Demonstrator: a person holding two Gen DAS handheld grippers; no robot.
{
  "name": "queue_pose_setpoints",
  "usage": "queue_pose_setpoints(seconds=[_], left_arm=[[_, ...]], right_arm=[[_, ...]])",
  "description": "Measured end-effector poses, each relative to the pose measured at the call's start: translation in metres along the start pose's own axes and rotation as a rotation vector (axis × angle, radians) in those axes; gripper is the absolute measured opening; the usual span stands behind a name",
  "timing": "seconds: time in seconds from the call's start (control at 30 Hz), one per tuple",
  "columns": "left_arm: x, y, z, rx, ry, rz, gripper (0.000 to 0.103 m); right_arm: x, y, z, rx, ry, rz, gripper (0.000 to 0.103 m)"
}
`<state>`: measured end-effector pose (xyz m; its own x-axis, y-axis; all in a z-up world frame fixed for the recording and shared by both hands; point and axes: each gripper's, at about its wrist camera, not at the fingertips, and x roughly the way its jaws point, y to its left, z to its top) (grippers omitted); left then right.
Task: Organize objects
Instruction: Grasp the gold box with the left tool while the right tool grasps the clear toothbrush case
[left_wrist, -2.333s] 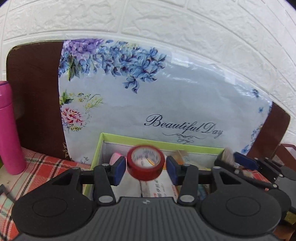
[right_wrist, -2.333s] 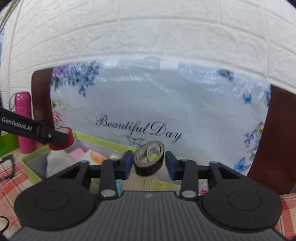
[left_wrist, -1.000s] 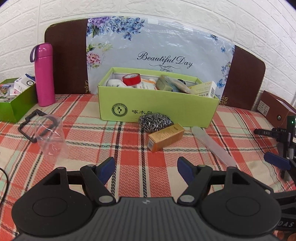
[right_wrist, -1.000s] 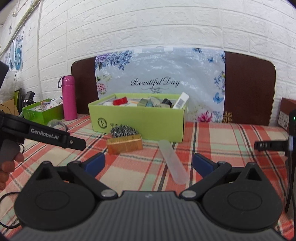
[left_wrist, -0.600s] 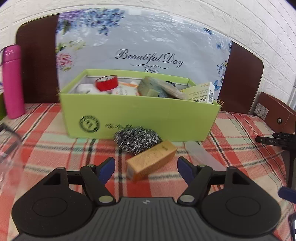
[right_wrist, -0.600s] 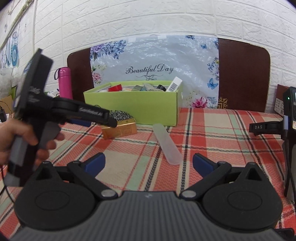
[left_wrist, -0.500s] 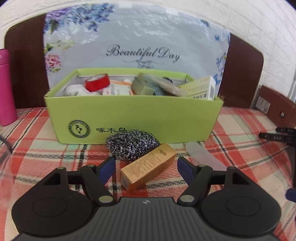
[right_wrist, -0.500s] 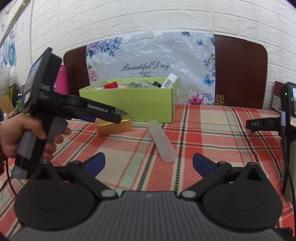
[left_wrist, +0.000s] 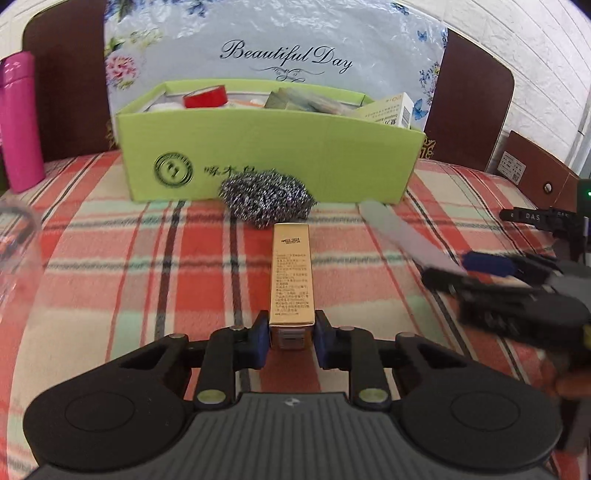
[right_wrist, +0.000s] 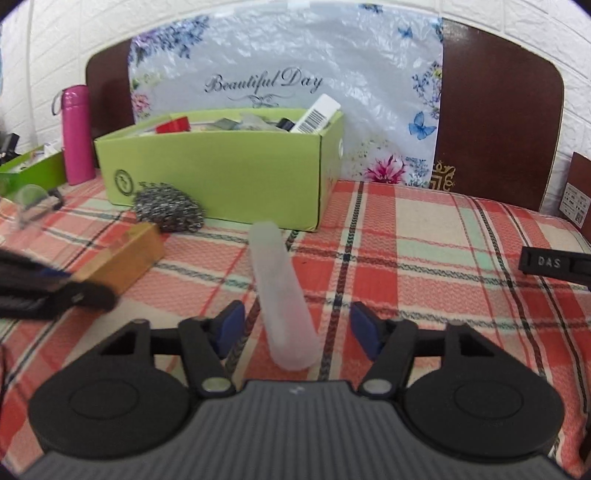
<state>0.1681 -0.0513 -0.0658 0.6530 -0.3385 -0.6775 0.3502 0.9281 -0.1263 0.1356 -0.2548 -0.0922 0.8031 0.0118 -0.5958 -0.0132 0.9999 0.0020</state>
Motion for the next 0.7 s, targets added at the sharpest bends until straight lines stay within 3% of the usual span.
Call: queue_pose_setpoints(seconds=[0.07,0.17,0.47,0.53,0.6,0.63,0.7], left_arm=[[-0.008,0.000,-0.006,-0.004,0.007,0.013,0.025],[-0.018,0.002,-0.016,-0.033,0.015,0.018,0.025],[-0.050,0.003,-0.046,-0.099,0.029,0.037,0.027],[-0.050,0.004,-0.046,-0.120,0.026,0.040,0.042],[-0.048,0.003,-0.042,-0.127,0.027,0.063,0.051],[-0.047,0.002,-0.040,-0.123,0.026,0.066,0.051],[-0.043,0.001,-0.036,-0.116,0.031,0.067,0.052]], right_arm=[[-0.001,0.001,0.001,0.005,-0.002,0.008,0.033],[-0.012,0.010,-0.003,0.001,0.013,0.035,0.027],[-0.081,0.044,-0.049,0.068,0.062,0.112,0.027],[-0.090,0.052,-0.055,0.040,0.053,0.110,0.028],[-0.093,0.057,-0.056,0.015,0.052,0.126,0.037],[-0.093,0.058,-0.056,0.015,0.052,0.134,0.045],[-0.092,0.061,-0.054,0.004,0.051,0.133,0.045]])
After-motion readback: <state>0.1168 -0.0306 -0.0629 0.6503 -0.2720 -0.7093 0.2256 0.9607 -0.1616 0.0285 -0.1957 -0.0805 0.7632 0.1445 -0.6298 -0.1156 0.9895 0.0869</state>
